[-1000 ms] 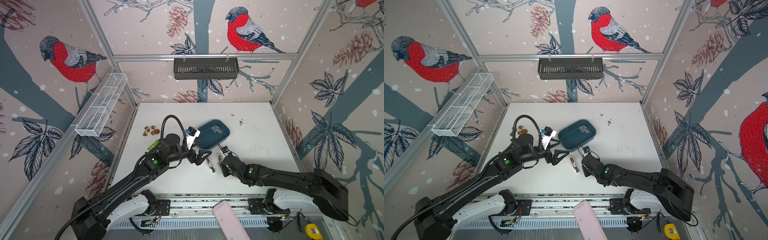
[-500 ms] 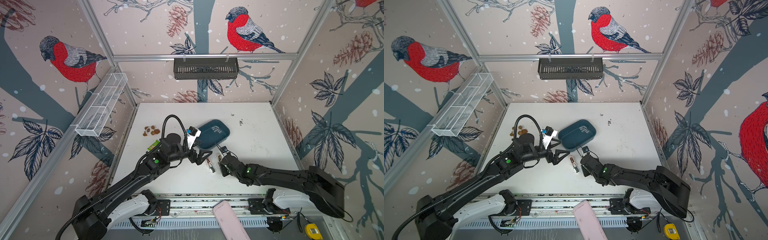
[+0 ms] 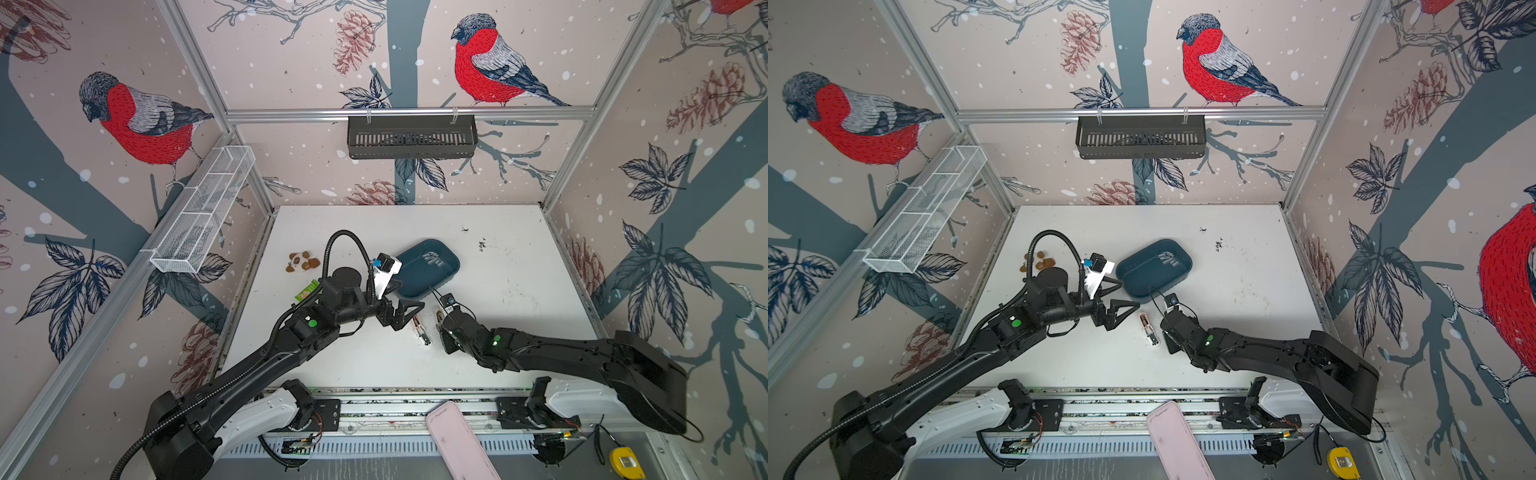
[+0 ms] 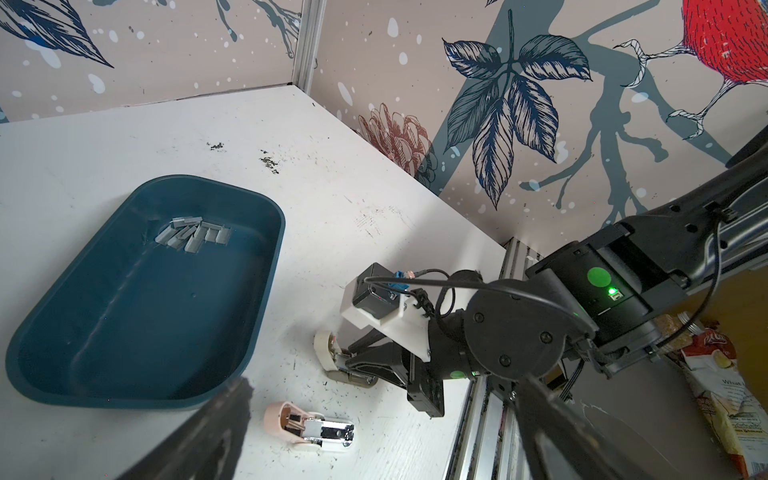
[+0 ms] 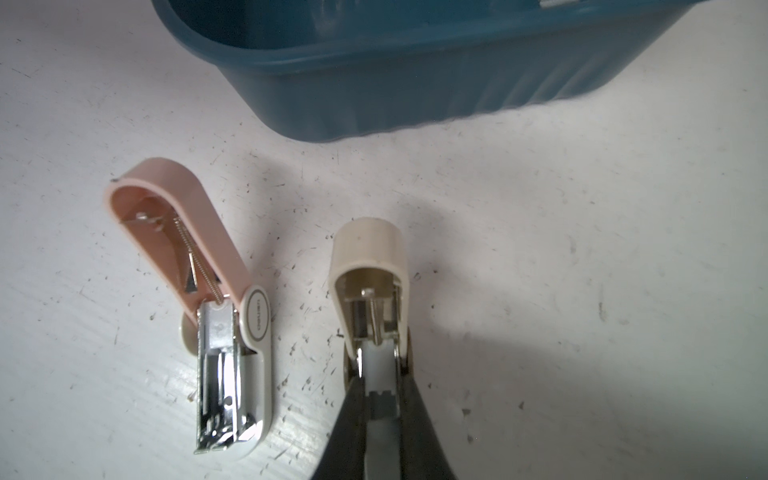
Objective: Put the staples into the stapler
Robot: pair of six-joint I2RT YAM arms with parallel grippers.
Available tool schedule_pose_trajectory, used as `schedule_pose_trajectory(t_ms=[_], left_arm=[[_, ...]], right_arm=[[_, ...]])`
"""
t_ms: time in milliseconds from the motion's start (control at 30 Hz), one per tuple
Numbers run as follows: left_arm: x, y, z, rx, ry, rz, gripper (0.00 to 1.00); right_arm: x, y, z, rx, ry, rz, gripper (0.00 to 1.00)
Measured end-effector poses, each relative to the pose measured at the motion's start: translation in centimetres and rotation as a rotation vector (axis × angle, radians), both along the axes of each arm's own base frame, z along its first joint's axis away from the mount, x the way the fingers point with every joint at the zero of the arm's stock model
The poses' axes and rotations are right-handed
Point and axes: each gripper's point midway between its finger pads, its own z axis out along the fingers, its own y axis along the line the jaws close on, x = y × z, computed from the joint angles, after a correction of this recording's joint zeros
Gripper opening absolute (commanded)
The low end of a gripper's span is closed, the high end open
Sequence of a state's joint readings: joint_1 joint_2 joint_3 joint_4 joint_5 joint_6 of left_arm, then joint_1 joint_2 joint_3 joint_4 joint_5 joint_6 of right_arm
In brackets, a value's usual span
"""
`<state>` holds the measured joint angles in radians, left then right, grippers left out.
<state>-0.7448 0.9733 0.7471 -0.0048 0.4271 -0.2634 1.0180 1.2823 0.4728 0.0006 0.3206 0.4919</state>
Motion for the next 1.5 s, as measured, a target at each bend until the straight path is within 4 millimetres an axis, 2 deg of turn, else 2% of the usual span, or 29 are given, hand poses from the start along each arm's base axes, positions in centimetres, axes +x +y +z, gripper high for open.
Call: schedule_pose_trajectory(t_ms=[733, 1233, 1500], left_arm=[[-0.19, -0.05, -0.21, 0.002, 0.003, -0.005, 0.99], [-0.13, -0.21, -0.03, -0.005, -0.004, -0.007, 0.98], [-0.12, -0.34, -0.31, 0.001, 0.002, -0.009, 0.98]], right_arm=[[-0.26, -0.22, -0.60, -0.021, 0.003, 0.001, 0.10], [-0.40, -0.19, -0.68, -0.025, 0.003, 0.005, 0.24], [-0.32, -0.06, 0.16, 0.002, -0.011, 0.003, 0.28]])
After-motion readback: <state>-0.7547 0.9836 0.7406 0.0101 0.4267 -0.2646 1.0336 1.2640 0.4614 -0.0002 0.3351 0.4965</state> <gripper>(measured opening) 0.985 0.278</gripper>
